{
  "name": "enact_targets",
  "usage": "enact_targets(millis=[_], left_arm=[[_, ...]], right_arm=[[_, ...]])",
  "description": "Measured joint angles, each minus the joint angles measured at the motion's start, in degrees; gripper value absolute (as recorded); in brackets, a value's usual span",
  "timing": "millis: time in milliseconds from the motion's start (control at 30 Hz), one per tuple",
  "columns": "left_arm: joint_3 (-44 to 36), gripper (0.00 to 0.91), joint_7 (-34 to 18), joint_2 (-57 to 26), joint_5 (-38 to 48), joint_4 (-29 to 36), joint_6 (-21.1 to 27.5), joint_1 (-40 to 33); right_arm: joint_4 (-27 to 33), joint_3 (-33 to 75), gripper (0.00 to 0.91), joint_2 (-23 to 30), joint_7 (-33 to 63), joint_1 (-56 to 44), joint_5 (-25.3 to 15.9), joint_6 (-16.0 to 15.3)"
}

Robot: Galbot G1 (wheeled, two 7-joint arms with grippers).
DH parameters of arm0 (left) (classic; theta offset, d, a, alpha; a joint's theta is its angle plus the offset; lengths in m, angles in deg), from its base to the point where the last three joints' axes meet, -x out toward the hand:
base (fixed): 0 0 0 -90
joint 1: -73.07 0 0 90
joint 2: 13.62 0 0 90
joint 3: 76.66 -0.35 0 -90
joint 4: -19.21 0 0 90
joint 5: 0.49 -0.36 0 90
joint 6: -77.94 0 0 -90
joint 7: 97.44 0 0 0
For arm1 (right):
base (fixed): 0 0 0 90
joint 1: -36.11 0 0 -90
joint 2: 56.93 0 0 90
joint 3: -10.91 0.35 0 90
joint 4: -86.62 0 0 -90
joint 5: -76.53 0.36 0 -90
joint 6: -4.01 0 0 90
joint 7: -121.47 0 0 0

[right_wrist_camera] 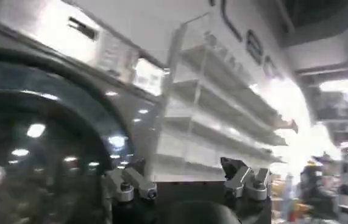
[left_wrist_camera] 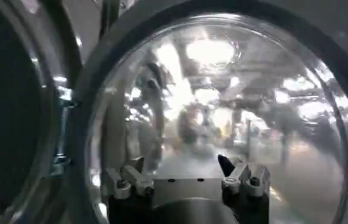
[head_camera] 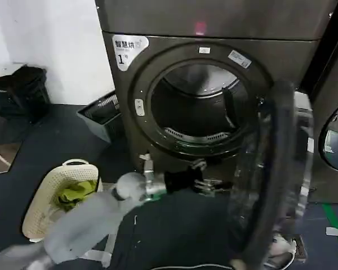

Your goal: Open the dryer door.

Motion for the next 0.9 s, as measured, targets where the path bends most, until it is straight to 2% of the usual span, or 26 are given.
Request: enact_targets(millis=[100,367,600,900], left_arm=[[-1.4,0.907,-1.2,2.3,-2.1,-1.0,0.0,-1.2],[-2.8,0.907,-3.6,10.7,-4.7,-5.9,0.1,-2.9],[-3.5,0.907,-5.6,17.6,-7.4,-9.8,0.3,-3.7],[-2.4,0.907,-9.1,24.7,-9.2,-14.6,-0.6,-3.9]], right_arm=[[1.0,3.4,0.907,-0.9,0.6,-1.5,-1.2,-0.3],[1.2,10.0,0.907,-1.5,-0.2,-5.8,-1.1,-0.3],[-0.1,12.5,0.907,-1.0,-0.3,-7.4,0.4,-1.9],[-0.1,13.4,0.907,-0.6,-0.2,-8.2,0.4,-1.9]])
